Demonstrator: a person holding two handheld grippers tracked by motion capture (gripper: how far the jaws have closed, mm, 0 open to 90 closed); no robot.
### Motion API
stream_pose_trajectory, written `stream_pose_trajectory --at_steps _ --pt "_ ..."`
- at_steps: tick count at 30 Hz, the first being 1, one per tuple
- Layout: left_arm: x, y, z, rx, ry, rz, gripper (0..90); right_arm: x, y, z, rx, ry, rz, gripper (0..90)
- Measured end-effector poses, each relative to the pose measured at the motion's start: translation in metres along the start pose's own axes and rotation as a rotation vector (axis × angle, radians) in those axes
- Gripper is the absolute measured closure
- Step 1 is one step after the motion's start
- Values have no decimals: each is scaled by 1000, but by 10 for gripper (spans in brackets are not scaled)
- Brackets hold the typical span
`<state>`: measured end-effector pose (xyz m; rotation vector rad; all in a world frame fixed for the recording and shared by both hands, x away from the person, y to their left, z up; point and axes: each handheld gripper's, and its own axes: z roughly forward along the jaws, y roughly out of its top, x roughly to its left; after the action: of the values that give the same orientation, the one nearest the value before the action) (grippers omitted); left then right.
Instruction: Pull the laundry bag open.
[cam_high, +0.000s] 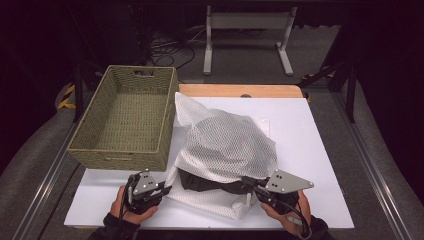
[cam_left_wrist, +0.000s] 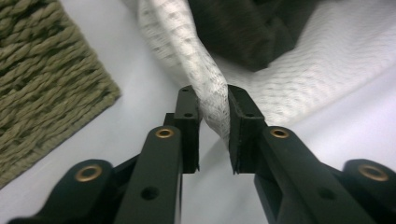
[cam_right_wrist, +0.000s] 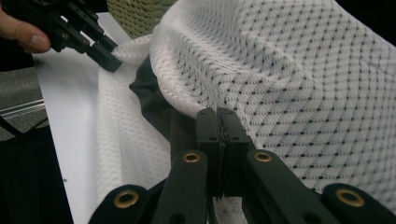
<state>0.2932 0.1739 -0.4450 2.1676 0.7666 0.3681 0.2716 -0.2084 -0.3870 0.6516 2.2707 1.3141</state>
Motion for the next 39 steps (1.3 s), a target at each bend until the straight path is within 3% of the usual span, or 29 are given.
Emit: stream_pose_trajectory --at_steps 1,3,5,9,11,12,13,17,18,21,24,26,27,28,29,32,34,35,36,37,38,39 --pt "-2 3 -5 -32 26 5 706 1 3 1 -6 1 -4 893" --pt "-3 8 -11 -97 10 2 630 3 8 4 -22 7 1 893" --pt "-14 20 -12 -132 0 46 601 4 15 7 -38 4 -1 893" --pt "-33 37 10 -83 -43 134 518 3 32 12 -90 -2 28 893" --pt "-37 44 25 -55 -68 142 491 4 42 12 -120 -5 24 893" --pt "-40 49 34 -37 -89 165 477 5 46 12 -132 -8 23 894" --pt "-40 49 34 -37 -89 165 470 5 46 12 -132 -8 23 894" --pt "-58 69 67 -16 -143 267 469 7 52 8 -148 -3 17 894" --pt "-58 74 76 -15 -157 263 469 7 50 8 -142 2 20 894" --pt "-56 83 94 -15 -156 258 466 7 44 9 -119 10 22 894" --pt "-55 93 110 -8 -118 294 465 6 32 13 -68 16 23 894" --pt "-55 96 118 -22 -74 286 489 4 28 14 -54 24 35 894" --pt "-55 96 118 -22 -74 286 515 4 28 14 -54 24 35 894" --pt "-55 98 125 -16 -20 274 556 4 22 16 -29 50 52 894" --pt "-54 99 128 -12 15 286 556 4 22 16 -29 50 52 894" --pt "-48 101 139 -21 34 226 712 7 13 19 16 86 51 894" --pt "-44 104 141 -34 64 202 763 10 9 21 40 106 50 895" --pt "-41 105 142 -61 72 164 780 13 6 22 57 116 42 896" --pt "-41 105 142 -61 72 164 788 16 3 23 70 125 36 896" --pt "-35 107 141 -105 93 119 794 17 2 23 75 132 35 897" --pt "-35 107 141 -105 93 119 796 17 2 23 75 132 35 897" --pt "-27 110 138 -155 124 73 799 18 1 23 82 146 32 898"
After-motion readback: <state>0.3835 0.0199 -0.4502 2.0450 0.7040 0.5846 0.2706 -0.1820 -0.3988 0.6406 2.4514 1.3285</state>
